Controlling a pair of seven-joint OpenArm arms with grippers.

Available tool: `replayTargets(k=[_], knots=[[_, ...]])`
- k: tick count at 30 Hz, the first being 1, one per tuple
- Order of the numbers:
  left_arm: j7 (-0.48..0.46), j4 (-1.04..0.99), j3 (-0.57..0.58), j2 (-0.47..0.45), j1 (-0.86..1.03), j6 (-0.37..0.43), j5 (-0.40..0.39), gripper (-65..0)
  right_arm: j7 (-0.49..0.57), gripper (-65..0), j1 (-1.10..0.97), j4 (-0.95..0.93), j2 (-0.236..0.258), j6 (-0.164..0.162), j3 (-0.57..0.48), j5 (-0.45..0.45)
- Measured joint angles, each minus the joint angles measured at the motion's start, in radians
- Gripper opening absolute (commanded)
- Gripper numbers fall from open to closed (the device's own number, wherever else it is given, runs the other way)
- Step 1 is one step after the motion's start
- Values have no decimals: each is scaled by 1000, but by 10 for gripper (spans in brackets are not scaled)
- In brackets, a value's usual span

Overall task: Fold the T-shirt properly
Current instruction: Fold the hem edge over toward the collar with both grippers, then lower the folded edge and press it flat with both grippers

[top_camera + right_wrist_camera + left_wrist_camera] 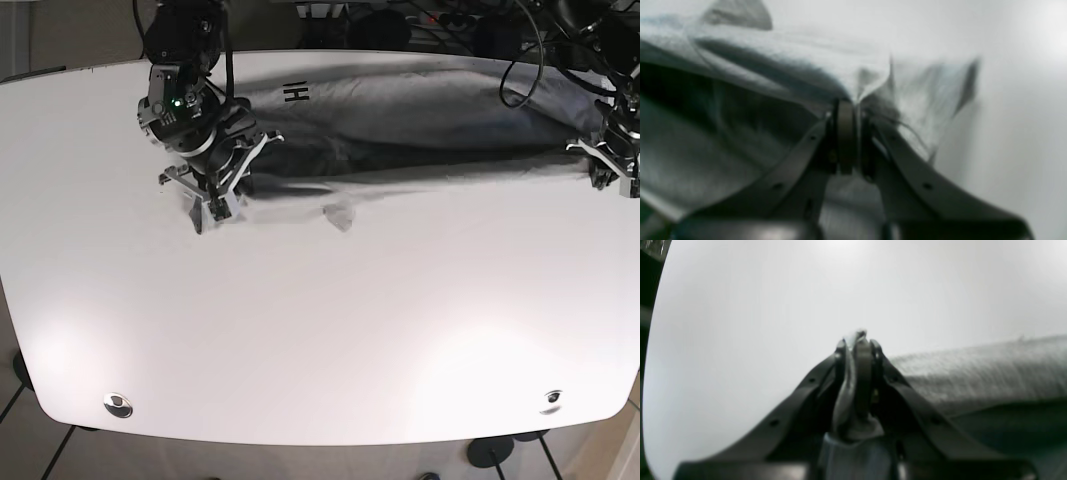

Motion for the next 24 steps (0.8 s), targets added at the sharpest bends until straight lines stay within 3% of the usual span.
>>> replayTargets(k=[3, 11, 12, 14, 15, 16, 17, 18, 21, 24], knots=[[9, -3, -8, -4, 37, 3, 8, -650, 77, -629, -71, 0, 0, 3, 0, 3], [-2, -3, 18, -8, 123, 3, 13, -650, 123, -620, -167, -20, 0, 0, 50, 10], [6, -3, 38, -7, 130, 3, 20, -618, 121, -595, -168, -29, 0, -1, 50, 5], [3, -3, 74, -5, 131, 3, 58, -463, 122, -477, -179, -29, 0, -4, 53, -4], [-8, -3, 77, -3, 127, 3, 89, -329, 121, -354, -192, -20, 0, -5, 53, -2], [-7, -2, 75, -4, 124, 4, 108, -256, 122, -277, -198, -11, 1, -4, 53, -1], [-1, 0, 71, -4, 125, 4, 108, -224, 121, -211, -204, -7, 0, -4, 52, -2], [0, 2, 69, -4, 126, 4, 108, -229, 121, -160, -206, -6, 0, -3, 52, -2], [4, 61, 52, 4, 125, 3, 101, -244, 121, -184, -192, -6, -1, 49, 48, -2], [60, 210, -47, 8, 127, 15, -35, -247, 144, -205, -127, -6, -3, 108, 48, -1]])
